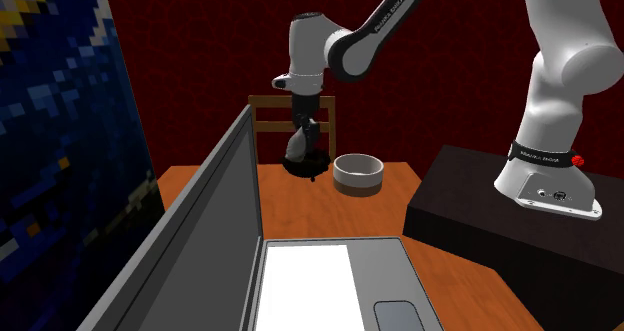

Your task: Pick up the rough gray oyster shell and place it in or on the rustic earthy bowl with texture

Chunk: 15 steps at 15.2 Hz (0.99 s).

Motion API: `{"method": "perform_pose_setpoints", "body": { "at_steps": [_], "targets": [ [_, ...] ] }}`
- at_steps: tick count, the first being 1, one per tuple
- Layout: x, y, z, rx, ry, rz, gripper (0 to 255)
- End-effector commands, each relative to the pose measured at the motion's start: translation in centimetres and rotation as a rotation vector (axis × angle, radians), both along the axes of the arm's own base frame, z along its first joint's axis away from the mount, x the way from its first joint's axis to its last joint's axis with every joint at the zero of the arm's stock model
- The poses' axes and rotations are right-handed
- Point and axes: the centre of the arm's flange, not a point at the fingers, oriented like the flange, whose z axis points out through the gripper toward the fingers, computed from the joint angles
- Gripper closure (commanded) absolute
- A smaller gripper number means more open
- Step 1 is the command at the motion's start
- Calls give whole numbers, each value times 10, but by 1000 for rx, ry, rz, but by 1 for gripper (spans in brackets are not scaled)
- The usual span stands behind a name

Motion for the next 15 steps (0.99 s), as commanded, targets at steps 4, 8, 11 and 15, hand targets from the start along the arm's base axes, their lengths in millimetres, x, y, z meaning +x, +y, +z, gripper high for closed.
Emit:
{"method": "perform_pose_setpoints", "body": {
  "at_steps": [4,8,11,15],
  "targets": [
    [34,-59,0,0,0,2,255],
    [62,-103,0,0,0,2,255],
    [80,-134,-5,0,0,2,255],
    [80,-134,-26,0,0,2,255]
  ]
}}
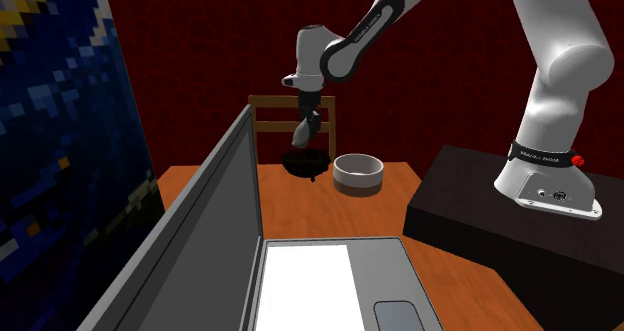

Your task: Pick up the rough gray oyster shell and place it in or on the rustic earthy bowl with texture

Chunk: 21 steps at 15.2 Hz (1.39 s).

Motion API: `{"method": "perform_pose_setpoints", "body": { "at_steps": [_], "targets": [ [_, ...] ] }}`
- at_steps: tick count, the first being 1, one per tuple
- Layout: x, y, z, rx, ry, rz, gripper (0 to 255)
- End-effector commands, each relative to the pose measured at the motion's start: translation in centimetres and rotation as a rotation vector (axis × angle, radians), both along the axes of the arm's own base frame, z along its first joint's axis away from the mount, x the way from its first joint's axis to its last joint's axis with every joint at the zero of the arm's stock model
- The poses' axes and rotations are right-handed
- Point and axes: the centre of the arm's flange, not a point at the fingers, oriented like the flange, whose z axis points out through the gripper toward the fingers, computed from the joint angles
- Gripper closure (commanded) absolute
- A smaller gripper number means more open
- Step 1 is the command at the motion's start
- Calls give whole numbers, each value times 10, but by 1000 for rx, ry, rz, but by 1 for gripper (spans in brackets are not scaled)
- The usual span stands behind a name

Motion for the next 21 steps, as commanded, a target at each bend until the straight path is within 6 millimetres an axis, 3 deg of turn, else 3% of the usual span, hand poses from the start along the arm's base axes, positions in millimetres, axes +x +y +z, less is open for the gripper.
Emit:
{"method": "perform_pose_setpoints", "body": {
  "at_steps": [1,8,16,17,21],
  "targets": [
    [2,0,-11,0,-1,0,255],
    [2,0,-48,0,-1,0,255],
    [2,0,-50,0,-1,0,255],
    [2,0,-50,0,-1,0,0],
    [2,0,-50,0,-1,0,0]
  ]
}}
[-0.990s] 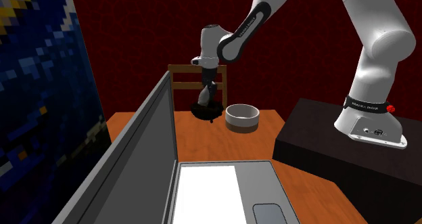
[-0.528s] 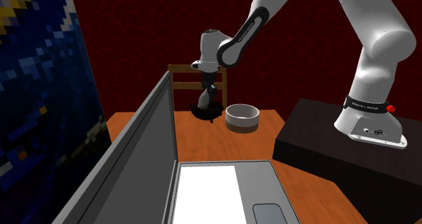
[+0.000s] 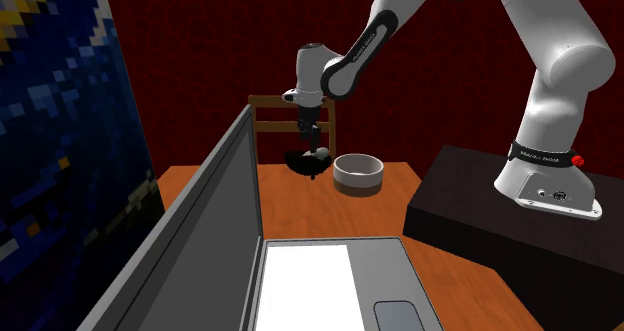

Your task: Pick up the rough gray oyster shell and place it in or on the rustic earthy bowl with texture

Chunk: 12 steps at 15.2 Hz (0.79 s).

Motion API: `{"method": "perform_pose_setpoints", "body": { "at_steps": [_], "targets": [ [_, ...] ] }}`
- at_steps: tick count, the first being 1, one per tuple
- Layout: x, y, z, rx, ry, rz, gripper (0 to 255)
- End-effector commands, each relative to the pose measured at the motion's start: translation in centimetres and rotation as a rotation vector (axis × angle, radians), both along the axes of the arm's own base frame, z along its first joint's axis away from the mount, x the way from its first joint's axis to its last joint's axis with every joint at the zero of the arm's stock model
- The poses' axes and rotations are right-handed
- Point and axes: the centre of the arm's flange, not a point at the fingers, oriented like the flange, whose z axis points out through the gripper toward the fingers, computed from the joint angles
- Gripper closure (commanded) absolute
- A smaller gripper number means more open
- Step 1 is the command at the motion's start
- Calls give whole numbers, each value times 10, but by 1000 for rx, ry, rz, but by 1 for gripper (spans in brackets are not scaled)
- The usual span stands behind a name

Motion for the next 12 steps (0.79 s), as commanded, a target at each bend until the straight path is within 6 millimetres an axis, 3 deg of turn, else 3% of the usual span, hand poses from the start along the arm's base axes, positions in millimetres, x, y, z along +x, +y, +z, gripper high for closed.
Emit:
{"method": "perform_pose_setpoints", "body": {
  "at_steps": [1,5,12],
  "targets": [
    [0,0,0,0,0,0,0],
    [-5,4,50,0,0,0,0],
    [-5,4,50,0,0,0,0]
  ]
}}
